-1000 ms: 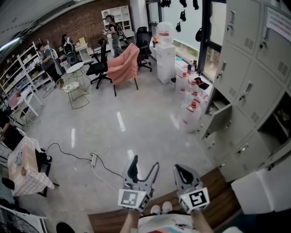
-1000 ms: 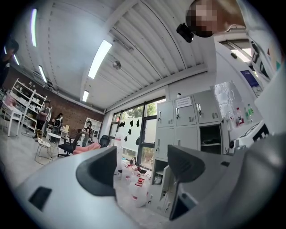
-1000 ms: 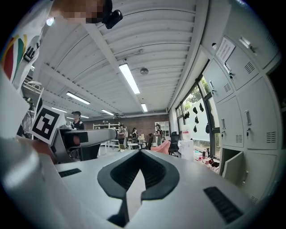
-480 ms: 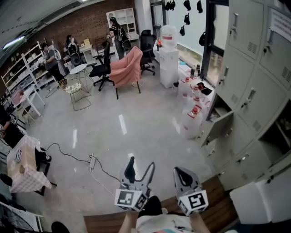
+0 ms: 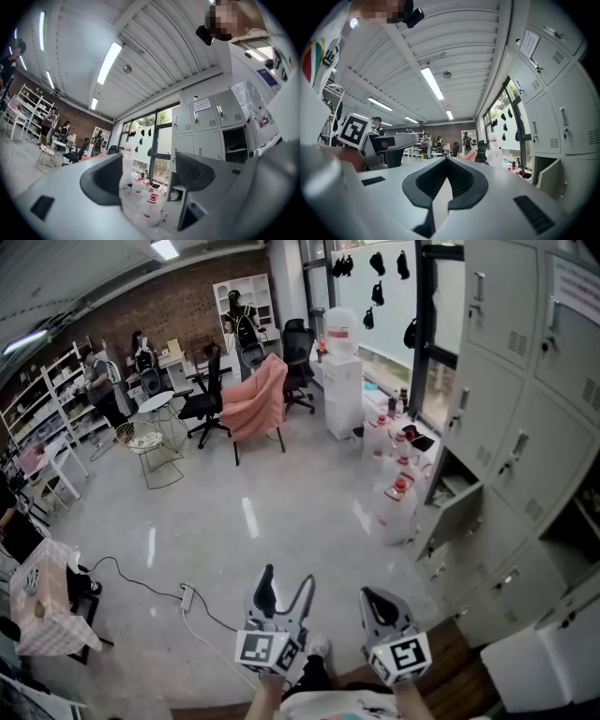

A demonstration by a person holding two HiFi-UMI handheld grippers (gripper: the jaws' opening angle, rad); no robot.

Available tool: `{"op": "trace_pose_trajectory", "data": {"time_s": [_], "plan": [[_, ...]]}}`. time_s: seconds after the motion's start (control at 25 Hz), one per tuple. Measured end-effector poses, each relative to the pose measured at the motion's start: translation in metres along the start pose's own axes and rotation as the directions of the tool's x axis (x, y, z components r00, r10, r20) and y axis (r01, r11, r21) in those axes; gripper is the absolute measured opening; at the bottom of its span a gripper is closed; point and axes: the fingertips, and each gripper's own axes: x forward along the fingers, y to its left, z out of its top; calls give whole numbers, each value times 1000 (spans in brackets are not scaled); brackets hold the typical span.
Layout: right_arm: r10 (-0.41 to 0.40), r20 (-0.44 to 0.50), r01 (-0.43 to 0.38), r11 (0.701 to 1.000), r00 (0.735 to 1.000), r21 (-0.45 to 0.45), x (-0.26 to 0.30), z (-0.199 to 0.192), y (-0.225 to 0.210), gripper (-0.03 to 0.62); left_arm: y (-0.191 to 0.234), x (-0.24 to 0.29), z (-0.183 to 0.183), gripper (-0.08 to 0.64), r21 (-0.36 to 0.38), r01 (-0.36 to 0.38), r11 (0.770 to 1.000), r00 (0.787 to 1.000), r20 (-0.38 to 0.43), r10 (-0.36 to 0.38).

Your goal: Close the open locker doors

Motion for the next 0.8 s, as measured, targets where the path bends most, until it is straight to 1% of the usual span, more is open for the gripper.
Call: {"op": "trace_pose_trajectory", "data": {"time_s": [0.12,0.24,0.32,0.4,0.48,0.56,0.68,0.8], "plan": [[22,23,-21,999,999,-44,33,-4,-3,5,24,25,-6,333,7,5,1000,1000,21,-5],[19,15,-18,1000,1000,-17,70,-18,-15,6,46,52,-22,333,4,10,1000,1000,10,-10],[5,28,-6,1000,1000,2,98,-22,-21,6,66,68,-26,333,12,9,1000,1000,2,-10],[-5,27,5,1000,1000,1,127,-26,-26,6,87,84,-27,333,29,6,1000,1000,-11,-6],[8,13,-8,1000,1000,-16,156,-32,-30,5,110,101,-28,333,39,-12,999,1000,-9,13],[28,3,-28,999,1000,-29,186,-38,-31,6,137,118,-31,333,31,-30,999,1000,6,30],[44,3,-44,998,999,-38,226,-38,-31,6,173,139,-38,333,22,-53,998,999,7,53],[59,4,-59,996,998,-63,259,-36,-33,6,200,158,-45,333,17,-69,997,998,3,69]]}}
